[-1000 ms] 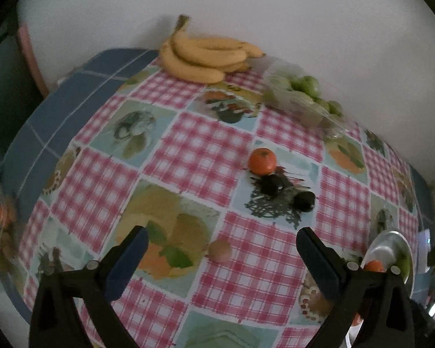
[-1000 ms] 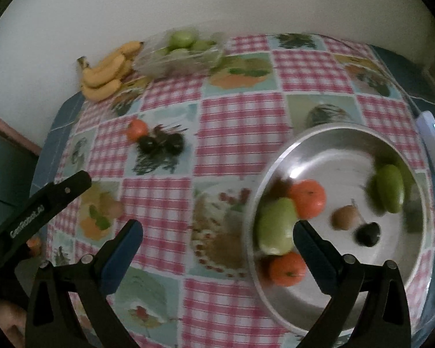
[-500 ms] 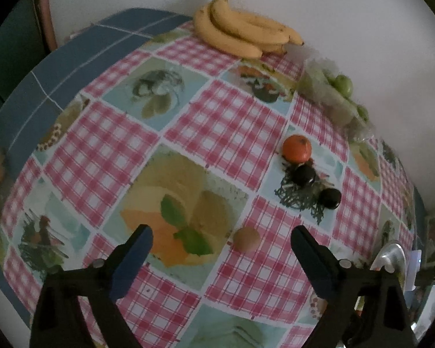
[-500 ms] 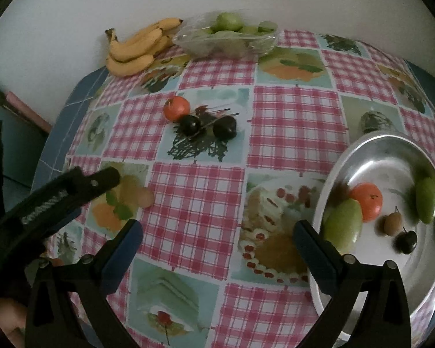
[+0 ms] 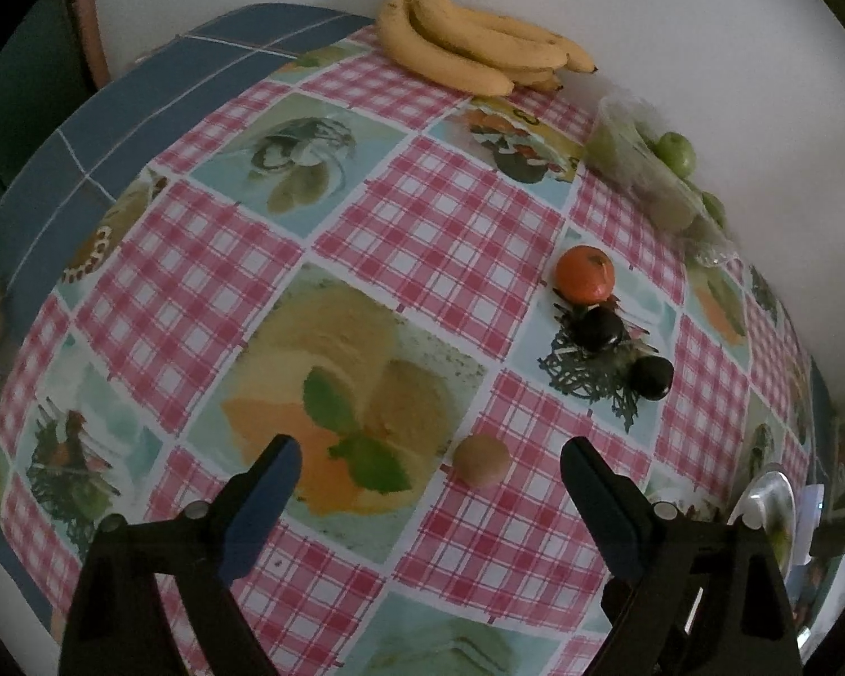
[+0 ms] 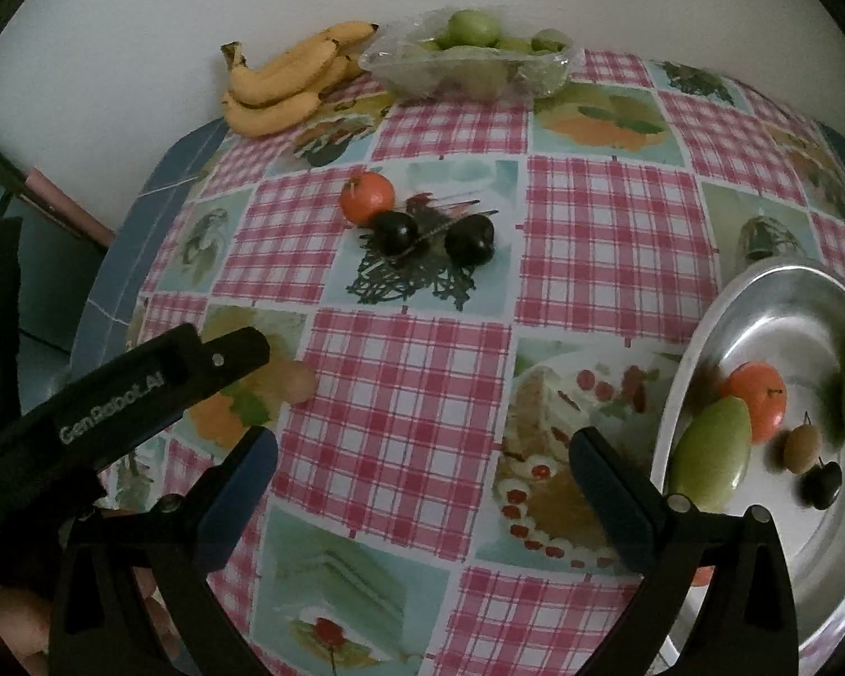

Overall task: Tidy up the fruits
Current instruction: 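Move the left tool to the small brown round fruit while the right tool moves toward the dark plums, then close the left tool on the brown fruit while the right tool grasps a dark plum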

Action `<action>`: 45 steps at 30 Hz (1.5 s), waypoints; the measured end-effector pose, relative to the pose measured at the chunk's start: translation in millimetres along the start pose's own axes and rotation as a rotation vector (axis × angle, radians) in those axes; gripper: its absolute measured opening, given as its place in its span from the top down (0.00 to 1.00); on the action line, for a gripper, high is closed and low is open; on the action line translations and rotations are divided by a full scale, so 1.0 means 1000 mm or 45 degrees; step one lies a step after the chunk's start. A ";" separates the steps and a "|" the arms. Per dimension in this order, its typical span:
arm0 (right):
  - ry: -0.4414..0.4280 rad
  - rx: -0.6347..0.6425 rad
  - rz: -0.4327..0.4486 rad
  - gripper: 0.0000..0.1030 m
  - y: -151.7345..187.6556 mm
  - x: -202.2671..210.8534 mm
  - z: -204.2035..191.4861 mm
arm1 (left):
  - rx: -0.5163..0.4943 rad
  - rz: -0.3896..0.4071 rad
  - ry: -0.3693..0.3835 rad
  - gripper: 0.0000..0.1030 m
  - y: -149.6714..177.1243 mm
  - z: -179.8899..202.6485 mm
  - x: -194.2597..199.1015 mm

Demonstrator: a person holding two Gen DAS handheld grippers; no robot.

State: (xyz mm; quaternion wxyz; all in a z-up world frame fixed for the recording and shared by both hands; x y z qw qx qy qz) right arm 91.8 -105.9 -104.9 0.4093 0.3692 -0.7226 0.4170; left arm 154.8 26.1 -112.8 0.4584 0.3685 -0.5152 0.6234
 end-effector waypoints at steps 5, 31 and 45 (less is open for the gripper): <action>0.019 -0.008 -0.007 0.00 0.001 -0.005 0.005 | 0.003 -0.007 0.019 0.13 0.001 0.003 -0.004; 0.074 0.018 -0.024 0.07 0.000 -0.012 0.012 | -0.014 -0.075 0.116 0.69 0.012 0.030 -0.042; 0.068 0.003 -0.017 0.07 -0.001 -0.010 0.013 | -0.009 -0.033 0.133 0.73 0.002 0.025 -0.029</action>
Point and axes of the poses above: each gripper's, at about its wrist camera, not at the fingertips, and x roughly against the way its jaws point, z to its right, y to its underside, the point moved 10 cm from there along -x, roughly the way its jaws point, and after that the axes turned 5 degrees about -x, right-handed, at the moved point
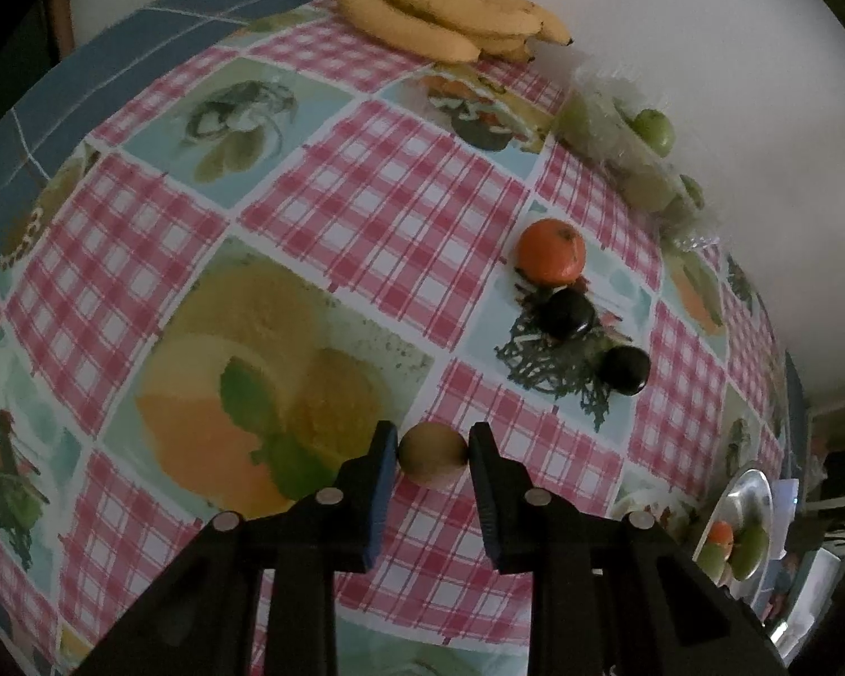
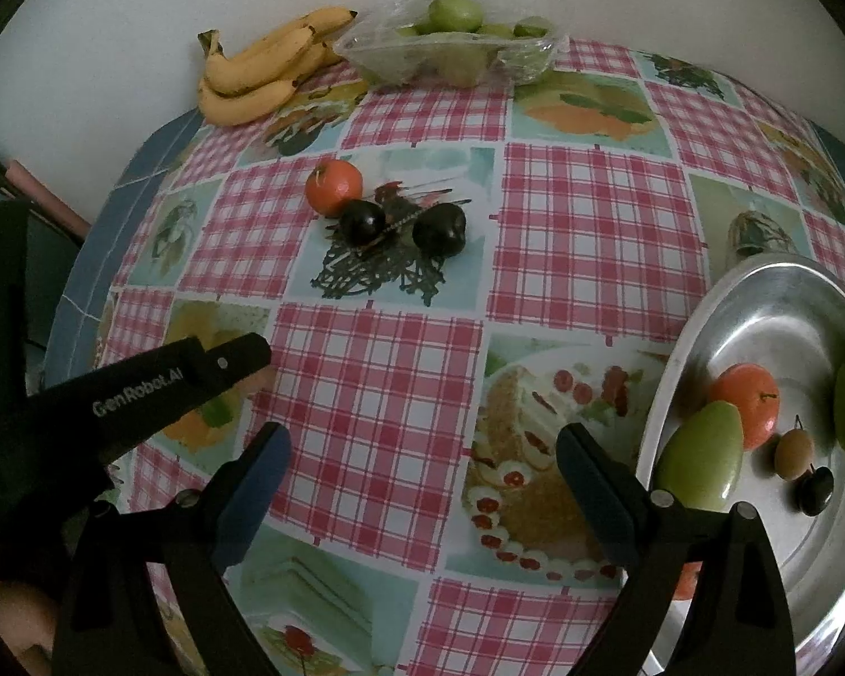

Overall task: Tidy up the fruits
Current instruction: 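Close the left tool on the brown fruit while the right tool grasps a dark plum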

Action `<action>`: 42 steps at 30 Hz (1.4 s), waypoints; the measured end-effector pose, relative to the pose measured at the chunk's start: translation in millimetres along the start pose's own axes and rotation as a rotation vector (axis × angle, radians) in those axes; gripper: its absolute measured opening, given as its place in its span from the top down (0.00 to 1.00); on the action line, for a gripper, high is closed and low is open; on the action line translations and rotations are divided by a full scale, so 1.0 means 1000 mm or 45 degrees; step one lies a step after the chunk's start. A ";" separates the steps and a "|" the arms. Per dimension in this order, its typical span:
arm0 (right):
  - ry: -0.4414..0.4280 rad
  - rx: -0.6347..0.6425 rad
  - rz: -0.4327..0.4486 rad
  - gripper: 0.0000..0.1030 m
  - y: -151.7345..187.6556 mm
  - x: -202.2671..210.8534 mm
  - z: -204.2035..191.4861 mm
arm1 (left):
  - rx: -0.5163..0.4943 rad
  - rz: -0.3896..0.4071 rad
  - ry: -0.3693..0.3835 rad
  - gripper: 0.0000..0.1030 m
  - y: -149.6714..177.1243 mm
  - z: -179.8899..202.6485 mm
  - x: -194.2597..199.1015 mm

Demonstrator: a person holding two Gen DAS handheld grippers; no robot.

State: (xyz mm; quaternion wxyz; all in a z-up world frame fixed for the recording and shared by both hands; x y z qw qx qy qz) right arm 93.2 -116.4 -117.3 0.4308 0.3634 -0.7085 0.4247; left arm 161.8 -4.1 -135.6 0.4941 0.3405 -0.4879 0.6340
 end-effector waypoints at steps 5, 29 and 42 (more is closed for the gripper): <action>-0.007 0.015 0.008 0.07 -0.004 -0.001 -0.005 | -0.025 0.056 -0.001 0.73 -0.011 0.006 0.010; -0.029 0.017 0.086 0.08 -0.037 -0.007 -0.014 | -0.047 0.206 0.065 0.73 -0.058 0.015 0.021; -0.065 0.022 0.100 0.22 -0.080 -0.021 -0.039 | -0.091 0.186 0.085 0.73 -0.089 -0.013 0.008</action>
Point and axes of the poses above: each gripper's, at about its wrist camera, not at the fingertips, and x roughly against the way its jaws point, z to its right, y to its underside, the point moved 10 cm from there along -x, roughly the way its jaws point, and after that the axes turned 5 degrees about -x, right-handed, at the moved point
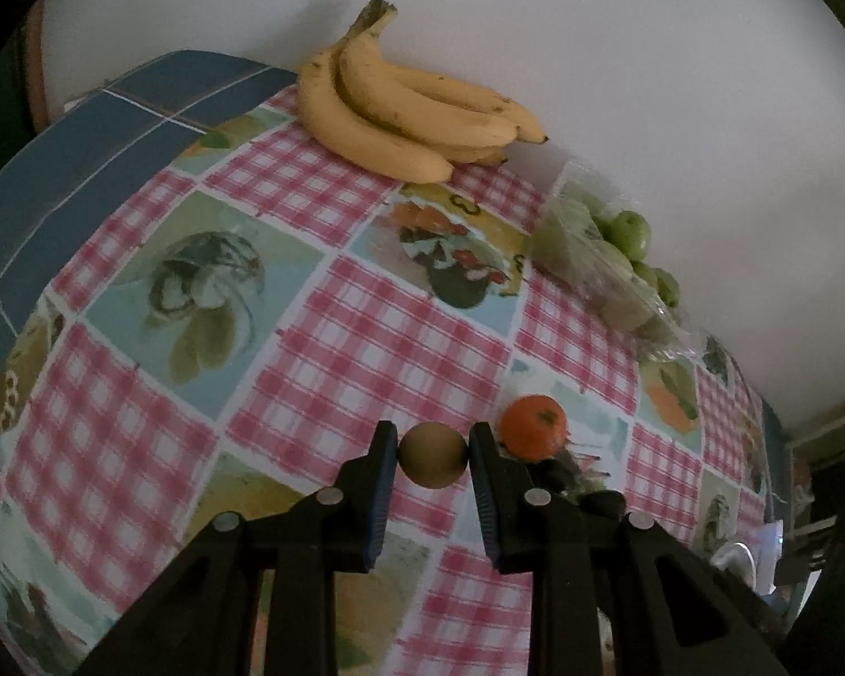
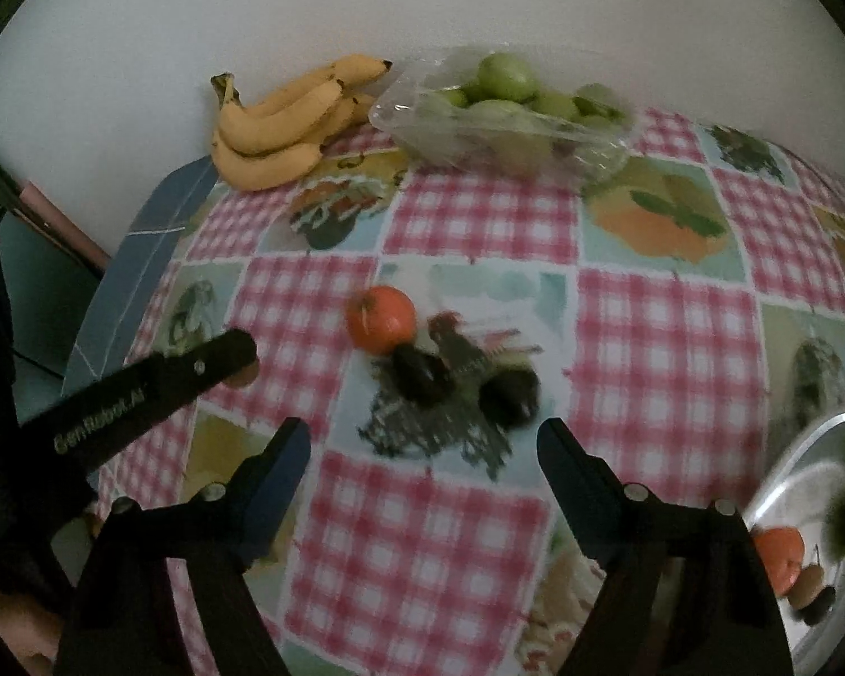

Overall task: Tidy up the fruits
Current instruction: 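Close the left tool on the brown fruit while the right tool grasps a dark plum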

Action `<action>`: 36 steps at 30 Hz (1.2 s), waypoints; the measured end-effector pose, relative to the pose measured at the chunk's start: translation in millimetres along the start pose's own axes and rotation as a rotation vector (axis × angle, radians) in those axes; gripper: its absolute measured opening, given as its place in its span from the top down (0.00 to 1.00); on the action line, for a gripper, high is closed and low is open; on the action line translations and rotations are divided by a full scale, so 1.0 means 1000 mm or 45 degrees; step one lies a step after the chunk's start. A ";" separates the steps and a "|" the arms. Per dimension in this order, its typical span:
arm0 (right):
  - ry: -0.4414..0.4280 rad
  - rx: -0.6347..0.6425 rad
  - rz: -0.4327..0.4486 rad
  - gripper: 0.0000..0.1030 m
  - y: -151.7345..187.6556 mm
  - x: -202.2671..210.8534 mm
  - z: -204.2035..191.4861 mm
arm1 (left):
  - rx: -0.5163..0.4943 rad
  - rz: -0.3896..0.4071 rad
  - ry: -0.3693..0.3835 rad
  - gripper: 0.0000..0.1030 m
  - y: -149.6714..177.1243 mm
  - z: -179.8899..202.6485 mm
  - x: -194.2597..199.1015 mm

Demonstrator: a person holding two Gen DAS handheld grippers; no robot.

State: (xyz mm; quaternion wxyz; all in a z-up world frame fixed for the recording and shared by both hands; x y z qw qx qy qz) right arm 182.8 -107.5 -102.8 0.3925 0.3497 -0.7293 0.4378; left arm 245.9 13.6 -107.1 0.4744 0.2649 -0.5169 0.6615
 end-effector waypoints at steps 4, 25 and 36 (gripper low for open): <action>-0.018 0.005 -0.014 0.32 -0.012 -0.015 -0.014 | 0.004 -0.012 0.014 0.73 -0.005 -0.011 -0.007; 0.070 0.016 -0.077 0.51 -0.019 -0.051 -0.008 | 0.021 -0.043 0.057 0.73 -0.004 -0.020 -0.023; 0.066 0.016 -0.078 0.73 -0.013 -0.049 -0.005 | 0.028 -0.071 0.063 0.73 0.006 -0.019 -0.024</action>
Point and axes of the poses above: each gripper's, at about its wrist camera, not at the fingertips, and x roughly against the way its jaws point, z to its right, y to its underside, the point moved 10 cm from there along -x, roughly the way its jaws point, and after that the axes turned 5 degrees about -x, right-handed, at the moved point
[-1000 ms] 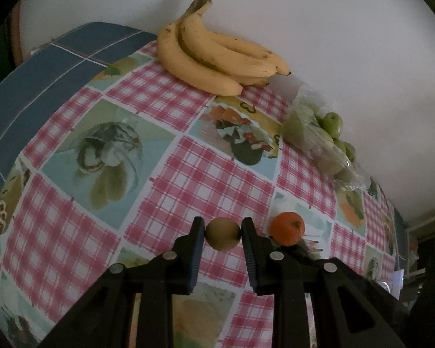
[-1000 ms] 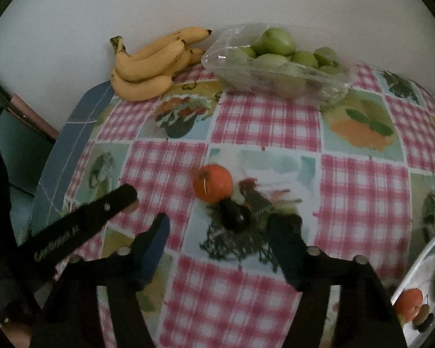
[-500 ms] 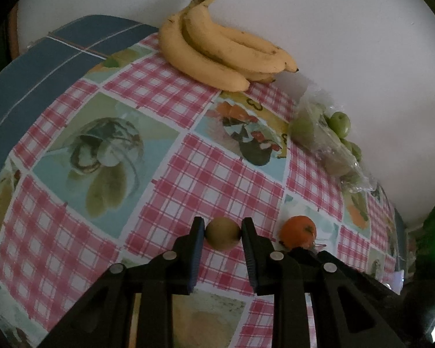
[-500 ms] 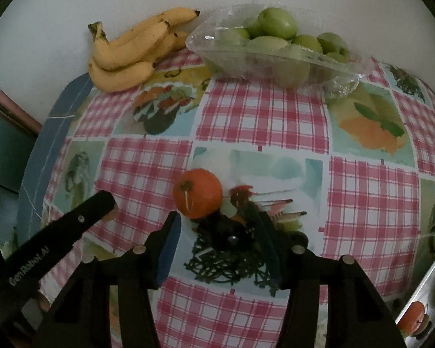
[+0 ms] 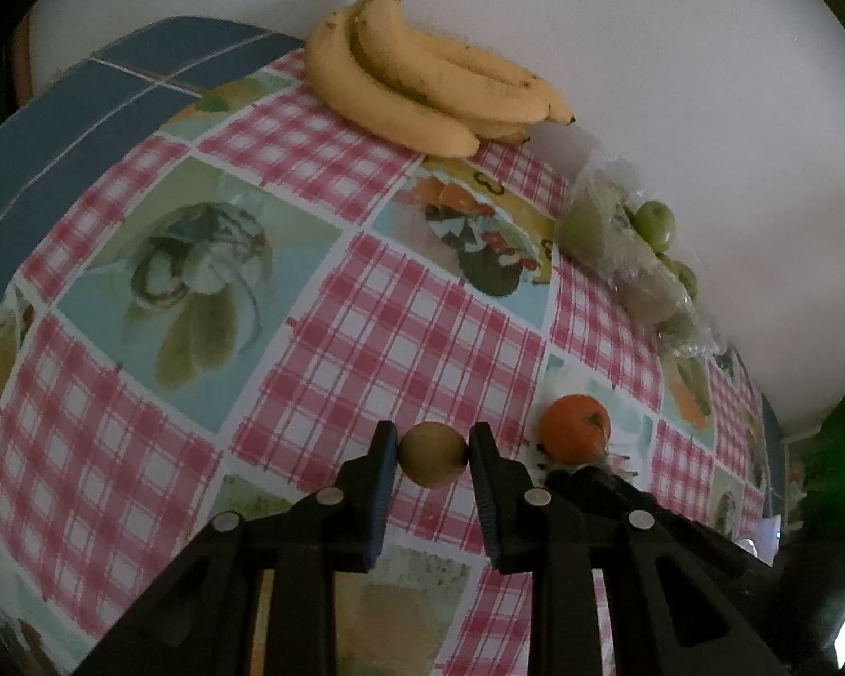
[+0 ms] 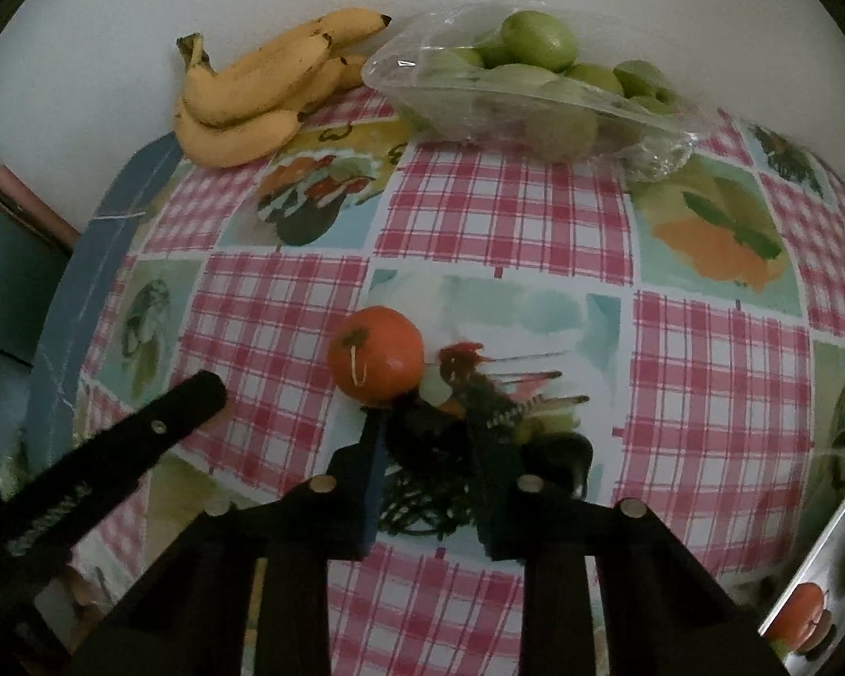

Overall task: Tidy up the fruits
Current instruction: 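Close the left tool on the brown fruit while the right tool grasps a dark plum, then carry the brown fruit in the left tool while the right tool carries the plum over the bowl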

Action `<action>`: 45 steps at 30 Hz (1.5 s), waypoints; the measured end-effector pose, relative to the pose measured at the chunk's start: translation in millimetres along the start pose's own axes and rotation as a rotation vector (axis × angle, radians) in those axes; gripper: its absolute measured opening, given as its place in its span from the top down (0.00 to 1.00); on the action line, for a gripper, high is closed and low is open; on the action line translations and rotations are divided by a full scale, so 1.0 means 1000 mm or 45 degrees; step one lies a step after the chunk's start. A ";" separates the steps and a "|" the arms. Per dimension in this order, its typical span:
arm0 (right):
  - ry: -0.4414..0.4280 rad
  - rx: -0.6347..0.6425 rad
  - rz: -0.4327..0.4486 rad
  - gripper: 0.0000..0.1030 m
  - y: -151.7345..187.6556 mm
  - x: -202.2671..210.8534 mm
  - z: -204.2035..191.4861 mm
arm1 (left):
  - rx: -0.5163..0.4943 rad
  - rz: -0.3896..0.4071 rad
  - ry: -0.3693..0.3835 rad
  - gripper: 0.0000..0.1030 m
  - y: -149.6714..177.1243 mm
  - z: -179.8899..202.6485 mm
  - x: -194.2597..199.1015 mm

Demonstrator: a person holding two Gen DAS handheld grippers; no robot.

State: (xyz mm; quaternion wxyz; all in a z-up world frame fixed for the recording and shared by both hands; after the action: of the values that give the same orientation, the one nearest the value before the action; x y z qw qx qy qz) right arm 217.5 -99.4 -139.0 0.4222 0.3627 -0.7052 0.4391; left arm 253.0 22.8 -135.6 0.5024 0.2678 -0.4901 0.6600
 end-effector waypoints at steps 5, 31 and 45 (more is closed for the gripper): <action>-0.056 -0.030 0.060 0.73 0.003 0.030 0.004 | 0.003 -0.029 -0.007 0.73 0.011 0.006 0.007; 0.083 -0.204 0.214 0.73 0.089 0.165 0.097 | -0.209 -0.045 0.086 0.73 0.092 0.160 0.076; 0.203 -0.581 0.152 0.73 0.115 0.171 0.236 | -0.435 -0.174 0.179 0.73 0.153 0.244 0.048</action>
State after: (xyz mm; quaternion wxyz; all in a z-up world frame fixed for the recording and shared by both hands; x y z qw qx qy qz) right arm -14.7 -301.4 -79.9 0.5208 0.1799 -0.7707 0.3200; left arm 60.3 -183.3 -61.0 0.6172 0.1644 -0.5393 0.5488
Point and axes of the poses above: each gripper's, at about its wrist camera, not at the fingertips, and x roughly against the way its jaws point, z to its right, y to its underside, the point moved 10 cm from there along -x, roughly the way its jaws point, and after that the axes turned 5 degrees about -x, right-handed, at the moved point
